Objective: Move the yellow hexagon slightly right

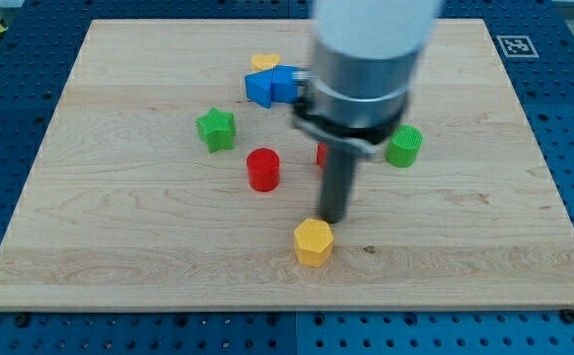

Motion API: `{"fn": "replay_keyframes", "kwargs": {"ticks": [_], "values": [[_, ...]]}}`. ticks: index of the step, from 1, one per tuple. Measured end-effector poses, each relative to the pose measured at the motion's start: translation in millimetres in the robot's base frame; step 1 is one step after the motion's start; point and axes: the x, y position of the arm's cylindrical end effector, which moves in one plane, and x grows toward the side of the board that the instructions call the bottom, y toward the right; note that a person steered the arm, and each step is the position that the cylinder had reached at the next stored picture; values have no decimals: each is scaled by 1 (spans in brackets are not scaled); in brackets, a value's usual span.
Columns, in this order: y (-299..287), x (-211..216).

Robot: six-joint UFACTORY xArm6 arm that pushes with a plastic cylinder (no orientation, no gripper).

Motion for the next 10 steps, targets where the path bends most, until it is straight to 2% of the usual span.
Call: {"fn": "replay_keyframes", "kwargs": {"ticks": [1,2,3,4,9,10], "values": [[-70,0],[-89,37],[-79,33],[-63,27],[112,59],[133,69]]}}
